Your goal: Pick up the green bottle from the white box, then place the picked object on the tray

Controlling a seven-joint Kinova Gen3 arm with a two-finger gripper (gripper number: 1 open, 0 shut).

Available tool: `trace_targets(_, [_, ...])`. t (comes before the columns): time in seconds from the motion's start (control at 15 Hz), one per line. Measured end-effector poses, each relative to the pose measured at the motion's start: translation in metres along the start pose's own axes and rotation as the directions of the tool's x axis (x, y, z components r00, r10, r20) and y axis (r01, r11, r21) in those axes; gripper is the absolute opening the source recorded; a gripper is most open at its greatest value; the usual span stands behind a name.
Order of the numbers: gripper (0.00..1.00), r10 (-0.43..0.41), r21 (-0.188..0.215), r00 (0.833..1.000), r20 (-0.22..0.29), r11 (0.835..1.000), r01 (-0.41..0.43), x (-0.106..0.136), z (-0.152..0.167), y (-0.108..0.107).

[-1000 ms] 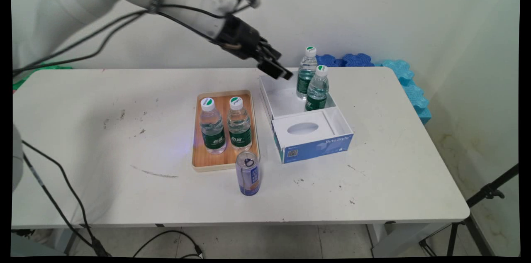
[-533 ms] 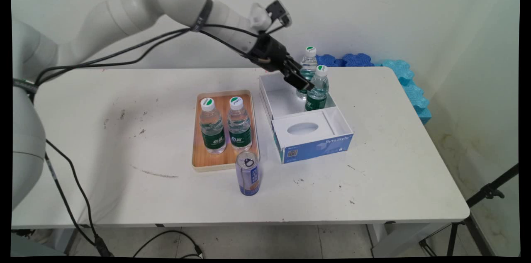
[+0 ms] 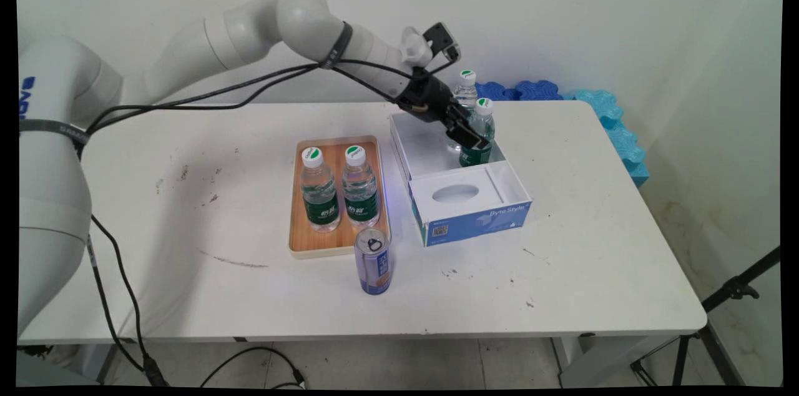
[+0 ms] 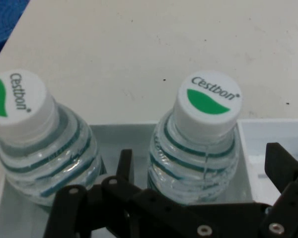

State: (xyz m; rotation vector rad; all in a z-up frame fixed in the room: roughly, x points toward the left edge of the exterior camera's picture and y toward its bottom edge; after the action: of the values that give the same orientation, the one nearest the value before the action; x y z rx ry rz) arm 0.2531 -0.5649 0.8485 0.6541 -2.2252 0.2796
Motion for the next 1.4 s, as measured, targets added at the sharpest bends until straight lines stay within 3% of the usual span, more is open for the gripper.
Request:
trace_targets(0.27, [1.0, 0.005, 0.0, 1.0, -0.005, 1.0, -0.005, -0.001, 0.014, -0.001])
trace_targets(0.33, [0.0, 0.007, -0.001, 1.0, -0.007, 1.0, -0.007, -0.002, 0.017, -0.002])
trace_targets(0.93, [0.0, 0.035, -0.028, 0.999, -0.033, 0.999, -0.035, -0.002, 0.018, -0.005])
trace_targets(1.13, [0.0, 0.042, -0.037, 0.996, -0.075, 0.998, -0.045, 0.011, -0.01, -0.01])
trace_targets(1.4, [0.0, 0.043, -0.058, 0.991, -0.125, 0.997, -0.051, 0.027, -0.075, -0.019])
